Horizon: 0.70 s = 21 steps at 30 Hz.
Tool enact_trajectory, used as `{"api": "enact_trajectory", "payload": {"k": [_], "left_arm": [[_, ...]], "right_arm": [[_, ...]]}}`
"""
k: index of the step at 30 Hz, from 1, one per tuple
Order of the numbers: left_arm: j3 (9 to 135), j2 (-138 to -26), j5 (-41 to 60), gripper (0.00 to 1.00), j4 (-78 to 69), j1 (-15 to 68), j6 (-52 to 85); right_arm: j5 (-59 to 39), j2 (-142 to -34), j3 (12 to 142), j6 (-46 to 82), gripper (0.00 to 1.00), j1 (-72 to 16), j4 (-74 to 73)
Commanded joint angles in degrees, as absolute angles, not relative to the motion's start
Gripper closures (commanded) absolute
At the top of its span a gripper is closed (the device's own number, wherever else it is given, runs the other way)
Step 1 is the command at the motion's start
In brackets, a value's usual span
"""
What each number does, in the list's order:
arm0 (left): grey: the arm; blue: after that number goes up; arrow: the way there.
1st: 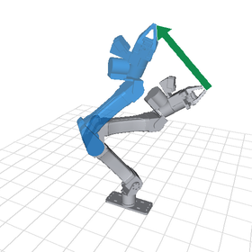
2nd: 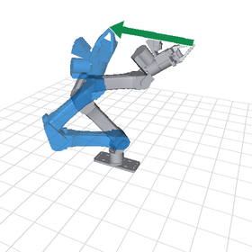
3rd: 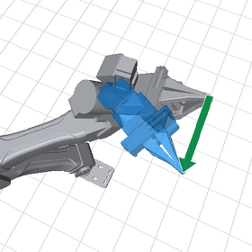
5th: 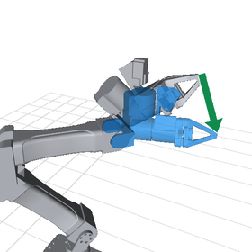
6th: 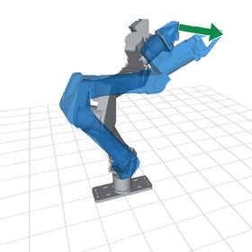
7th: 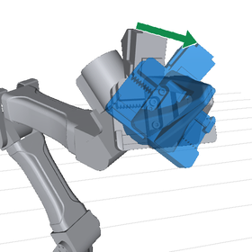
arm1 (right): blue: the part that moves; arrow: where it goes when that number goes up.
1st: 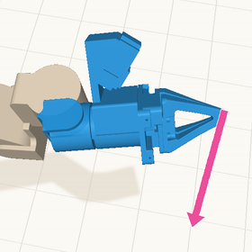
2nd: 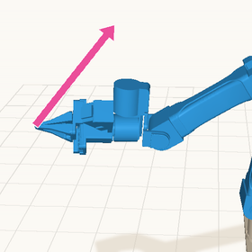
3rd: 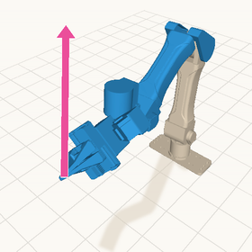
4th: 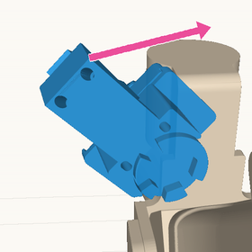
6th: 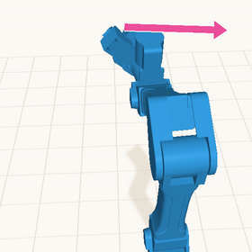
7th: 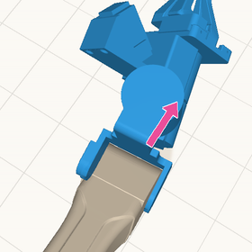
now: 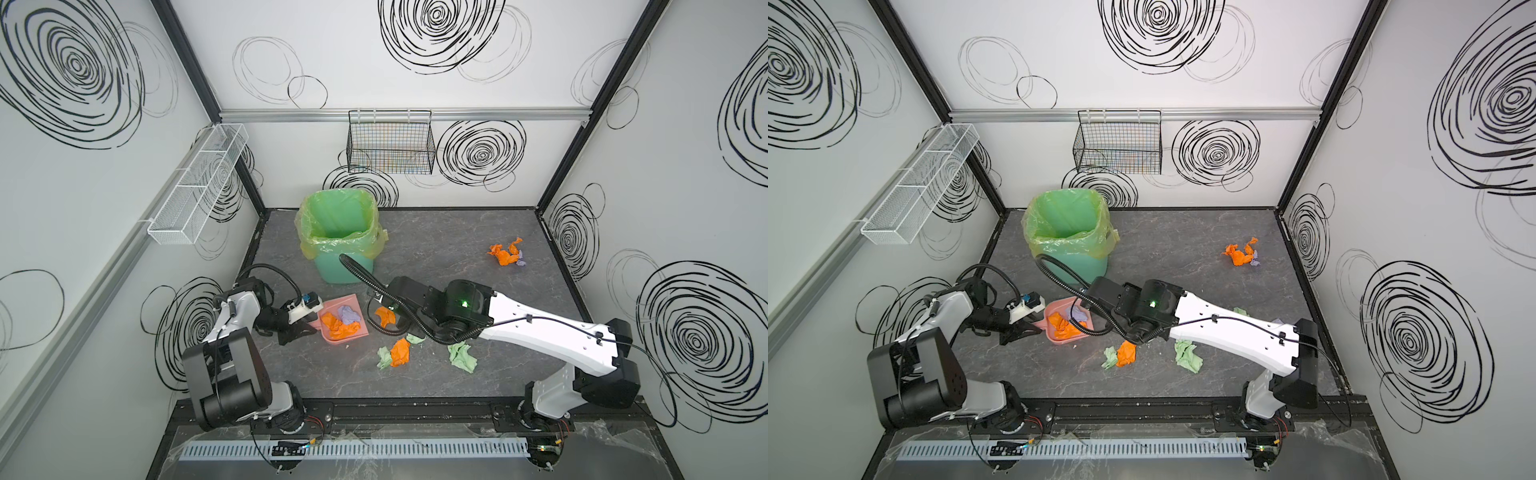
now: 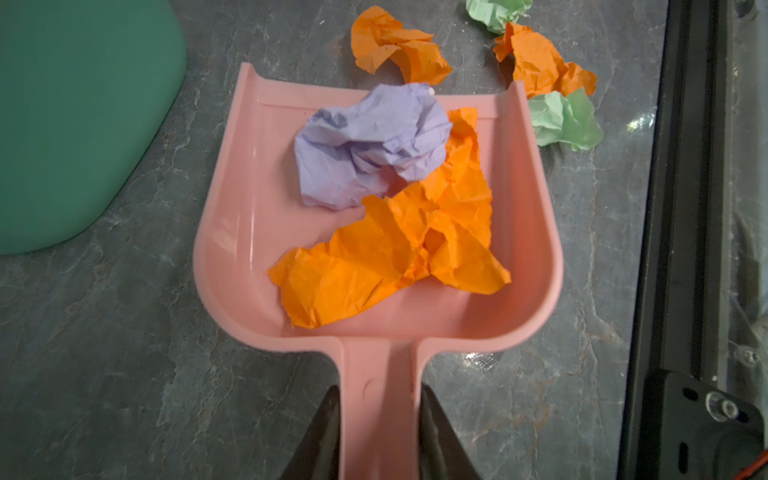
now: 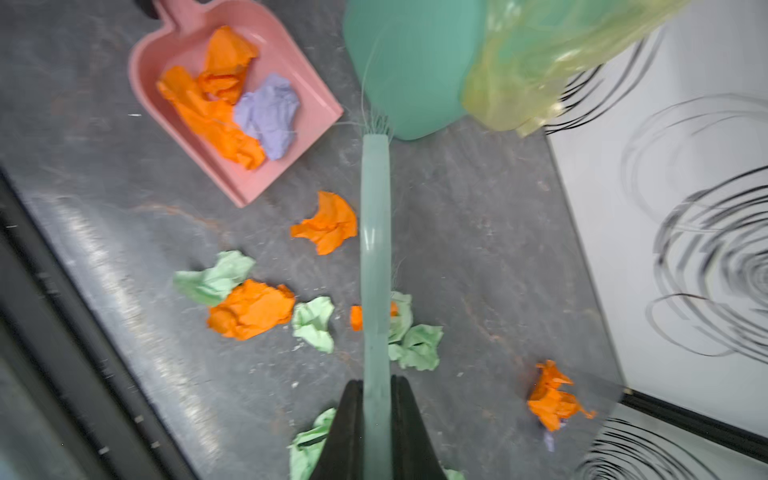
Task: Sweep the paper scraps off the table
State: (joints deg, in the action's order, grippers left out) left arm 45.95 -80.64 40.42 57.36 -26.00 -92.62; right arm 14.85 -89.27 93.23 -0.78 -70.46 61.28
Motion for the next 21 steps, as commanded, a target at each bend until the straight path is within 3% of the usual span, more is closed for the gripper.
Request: {"api": "enact_trajectory", "payload": {"k": [1,14,21], "left_arm": [[47.63,-81.71,41.48,1.0,61.21,-27.38,-96.04],[47.72,-81.84,41.43,1.0,61.35,-28.52,-97.45],[47.81,-82.19,42.09,1.0,61.92,-29.09,-98.44]], "right_arm": [[0.29,-86.91,93.79,7.74,1.0,-70.7,66.27],[-29.18,-86.16,89.46,8.3,1.0,-70.62,63.36],[-30.16,-87.85,84.65,8.01,1.0,-68.41,62.93]]}}
